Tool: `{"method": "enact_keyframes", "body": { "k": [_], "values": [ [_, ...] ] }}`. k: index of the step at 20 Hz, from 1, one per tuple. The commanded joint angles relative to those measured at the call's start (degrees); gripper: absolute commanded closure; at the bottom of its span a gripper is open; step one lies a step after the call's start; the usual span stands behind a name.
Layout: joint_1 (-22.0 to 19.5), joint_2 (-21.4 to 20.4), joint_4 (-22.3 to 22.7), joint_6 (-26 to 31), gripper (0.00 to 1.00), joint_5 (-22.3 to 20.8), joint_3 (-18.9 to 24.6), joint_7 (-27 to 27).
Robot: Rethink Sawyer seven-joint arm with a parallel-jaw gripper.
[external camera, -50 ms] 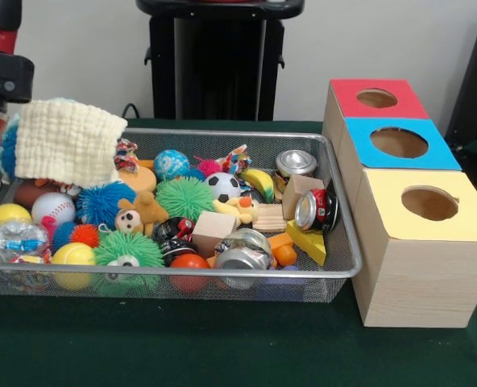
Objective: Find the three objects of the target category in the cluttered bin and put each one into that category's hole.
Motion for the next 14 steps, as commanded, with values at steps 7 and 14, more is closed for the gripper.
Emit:
{"method": "enact_keyframes", "body": {
  "k": [7,14],
  "values": [
    [1.6,-2.1,0.2,2.4,0.00,-2.1,0.3,7.2],
    [-1.4,1.7,-2.6,3.0,0.00,-5.9,2.0,4.7]
  ]
}}
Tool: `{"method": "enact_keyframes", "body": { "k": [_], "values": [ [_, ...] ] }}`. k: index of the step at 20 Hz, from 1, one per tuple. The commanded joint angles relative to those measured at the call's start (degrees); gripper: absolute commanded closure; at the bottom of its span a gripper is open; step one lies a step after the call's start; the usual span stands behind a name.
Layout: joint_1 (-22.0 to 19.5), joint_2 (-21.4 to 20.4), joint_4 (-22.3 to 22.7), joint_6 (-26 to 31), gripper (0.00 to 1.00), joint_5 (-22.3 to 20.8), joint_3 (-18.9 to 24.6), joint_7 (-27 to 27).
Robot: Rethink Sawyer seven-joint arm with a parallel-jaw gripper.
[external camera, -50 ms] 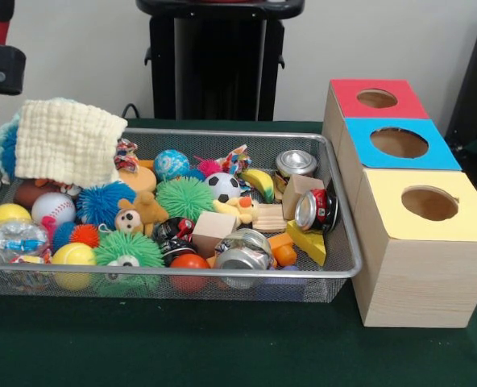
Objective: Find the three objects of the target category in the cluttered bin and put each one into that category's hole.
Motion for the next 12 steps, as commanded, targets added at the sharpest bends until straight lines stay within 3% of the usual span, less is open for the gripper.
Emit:
{"method": "enact_keyframes", "body": {
  "k": [1,5,12],
  "values": [
    [-2.0,4.2,-2.8,3.0,0.00,-5.0,2.7,4.9],
    [-1.4,3.1,0.1,1.6,0.00,-4.2,3.8,8.3],
    [-0.7,2.5,0.6,0.8,0.00,-3.6,3.5,9.3]
  ]
}}
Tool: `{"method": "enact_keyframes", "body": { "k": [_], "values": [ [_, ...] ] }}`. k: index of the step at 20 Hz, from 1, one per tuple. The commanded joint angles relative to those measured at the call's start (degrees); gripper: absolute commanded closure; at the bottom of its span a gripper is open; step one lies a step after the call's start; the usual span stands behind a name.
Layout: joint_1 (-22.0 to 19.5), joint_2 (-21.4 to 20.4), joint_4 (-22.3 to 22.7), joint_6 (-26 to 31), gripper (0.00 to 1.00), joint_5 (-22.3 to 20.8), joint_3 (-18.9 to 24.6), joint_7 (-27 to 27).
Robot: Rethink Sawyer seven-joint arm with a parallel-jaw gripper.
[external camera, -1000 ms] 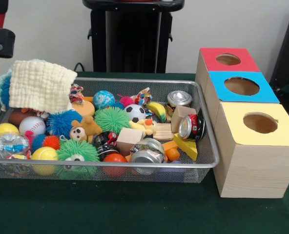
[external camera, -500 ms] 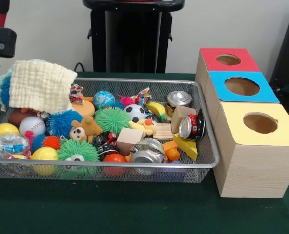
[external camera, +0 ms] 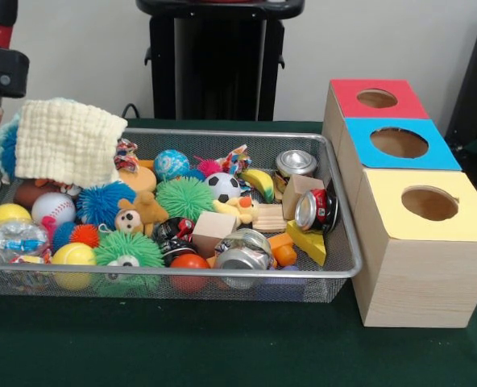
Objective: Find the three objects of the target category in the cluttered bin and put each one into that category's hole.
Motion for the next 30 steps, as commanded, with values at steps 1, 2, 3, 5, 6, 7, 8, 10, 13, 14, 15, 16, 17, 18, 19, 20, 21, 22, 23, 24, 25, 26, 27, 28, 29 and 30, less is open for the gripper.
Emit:
{"method": "enact_keyframes", "body": {
  "k": [1,2,3,5,6,7,8,10,13,14,15,16,17,18,19,20,21,22,23,24,25,26,27,28,29,30],
  "values": [
    [0.8,0.2,0.8,1.8,0.00,-0.9,3.1,9.2],
    [1.0,-0.4,1.3,1.9,0.00,-0.5,3.0,9.5],
    [1.7,-1.3,2.5,1.1,0.00,0.2,2.7,10.6],
    [3.3,-2.2,5.0,-0.7,0.00,2.0,3.0,13.6],
    [4.1,-2.8,6.1,-1.7,0.00,2.8,3.0,14.9],
    [5.4,-4.0,7.6,-2.8,0.00,4.3,2.7,16.7],
    [6.6,-5.2,9.0,-4.0,0.00,5.7,2.4,18.5],
    [8.5,-6.8,10.9,-5.8,0.00,8.1,2.0,20.6],
    [10.1,-7.4,12.0,-7.7,0.00,10.0,1.6,21.9],
    [10.2,-7.4,12.0,-8.0,0.00,10.3,1.5,21.9],
    [10.4,-7.4,11.9,-8.1,0.00,10.6,1.3,21.8],
    [10.4,-7.2,11.9,-8.2,0.00,10.6,1.3,21.7],
    [10.4,-6.7,11.6,-8.3,0.00,10.4,1.3,21.5],
    [10.3,-6.2,11.2,-8.4,0.00,10.1,1.4,21.3],
    [10.3,-5.1,10.2,-8.7,0.00,9.6,1.3,20.8],
    [10.0,-4.3,9.5,-8.8,0.00,8.9,1.3,20.3],
    [9.1,-2.5,7.8,-8.5,0.00,7.4,1.3,19.0],
    [8.4,-1.5,6.5,-7.8,0.00,6.5,1.3,18.0],
    [7.6,-0.3,4.8,-6.6,0.00,5.3,1.3,16.4],
    [6.8,0.9,3.0,-5.5,0.00,4.2,1.2,14.8],
    [6.2,1.8,0.9,-4.7,0.00,2.9,0.8,12.8],
    [5.8,2.5,-0.3,-4.0,0.00,2.0,0.8,11.7],
    [5.2,3.7,-2.3,-3.4,0.00,0.4,0.7,9.9],
    [4.7,4.4,-3.2,-3.0,0.00,-0.5,0.9,9.2],
    [4.3,5.0,-4.1,-2.6,0.00,-1.4,0.9,8.7],
    [4.0,5.6,-5.0,-2.2,0.00,-2.4,1.0,8.1]
  ]
}}
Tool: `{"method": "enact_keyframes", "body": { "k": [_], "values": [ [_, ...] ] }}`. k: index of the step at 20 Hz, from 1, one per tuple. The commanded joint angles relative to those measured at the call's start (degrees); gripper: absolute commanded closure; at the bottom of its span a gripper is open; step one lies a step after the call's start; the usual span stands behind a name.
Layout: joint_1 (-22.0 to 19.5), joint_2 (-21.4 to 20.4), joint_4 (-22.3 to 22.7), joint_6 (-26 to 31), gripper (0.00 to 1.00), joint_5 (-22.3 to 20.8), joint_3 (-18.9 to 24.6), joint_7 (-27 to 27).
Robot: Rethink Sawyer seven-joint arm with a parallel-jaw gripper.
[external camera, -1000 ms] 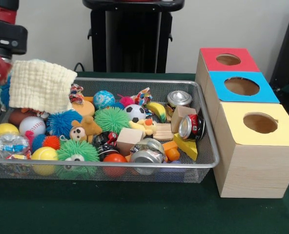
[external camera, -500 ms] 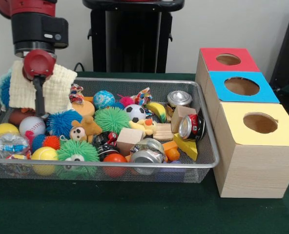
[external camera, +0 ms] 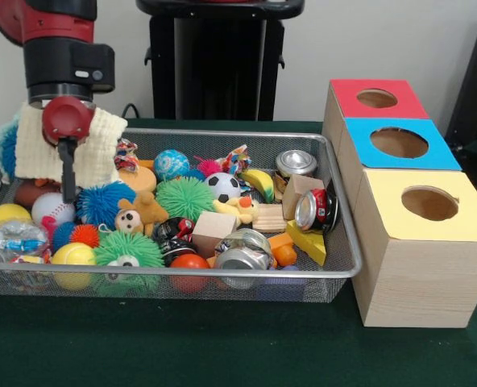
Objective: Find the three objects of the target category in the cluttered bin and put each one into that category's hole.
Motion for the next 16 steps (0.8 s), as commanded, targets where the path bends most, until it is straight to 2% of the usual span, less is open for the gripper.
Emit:
{"method": "enact_keyframes", "body": {
  "k": [1,6,8,10,12,15,16],
  "values": [
    [-3.5,7.1,-13.4,3.4,0.00,-5.9,0.5,2.5],
    [-3.8,7.1,-15.0,6.0,0.00,-7.1,-0.2,1.8],
    [-3.3,7.0,-15.1,4.9,0.00,-7.4,-0.7,2.6],
    [-2.3,6.6,-14.5,1.0,0.00,-7.3,-1.8,4.8],
    [-1.4,5.7,-12.4,-0.7,0.00,-6.2,-2.5,6.9],
    [2.3,2.8,-7.0,-5.2,0.00,-2.4,-3.7,11.8],
    [3.1,2.9,-6.4,-6.3,0.00,-1.8,-3.8,12.8]
  ]
}}
